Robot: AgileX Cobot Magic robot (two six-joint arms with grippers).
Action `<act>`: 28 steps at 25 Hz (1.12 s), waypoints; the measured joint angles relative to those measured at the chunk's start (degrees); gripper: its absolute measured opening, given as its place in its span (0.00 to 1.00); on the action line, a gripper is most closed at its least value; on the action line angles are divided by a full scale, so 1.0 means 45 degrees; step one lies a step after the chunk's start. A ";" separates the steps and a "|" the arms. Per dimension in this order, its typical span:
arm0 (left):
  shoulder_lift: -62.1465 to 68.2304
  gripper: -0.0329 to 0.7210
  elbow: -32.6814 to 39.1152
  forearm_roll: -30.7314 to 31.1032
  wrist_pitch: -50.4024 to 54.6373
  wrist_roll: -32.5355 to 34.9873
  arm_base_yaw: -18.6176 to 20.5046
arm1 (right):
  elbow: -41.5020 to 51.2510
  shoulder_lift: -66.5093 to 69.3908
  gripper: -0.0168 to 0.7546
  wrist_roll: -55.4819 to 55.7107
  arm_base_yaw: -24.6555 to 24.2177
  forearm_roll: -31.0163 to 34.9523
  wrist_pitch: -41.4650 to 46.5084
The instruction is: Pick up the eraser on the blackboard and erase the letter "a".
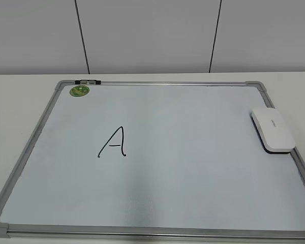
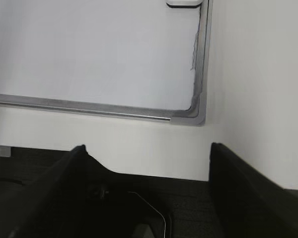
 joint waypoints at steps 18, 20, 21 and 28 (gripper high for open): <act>-0.1204 0.54 0.1143 -0.0234 -0.1245 0.0107 0.0000 | 0.2806 -0.3129 0.74 -0.0049 0.0000 -0.1027 -0.0949; -0.1204 0.52 0.1143 -0.0234 -0.1278 0.0107 0.0000 | 0.2806 -0.3129 0.74 -0.0049 0.0000 -0.1027 -0.1016; -0.1204 0.52 0.1143 -0.0234 -0.1278 0.0107 0.0000 | 0.2806 -0.3129 0.74 -0.0068 0.0000 -0.1027 -0.1052; -0.1204 0.49 0.1143 -0.0234 -0.1297 0.0135 0.0000 | 0.2806 -0.3129 0.74 -0.0097 0.0000 -0.1027 -0.1071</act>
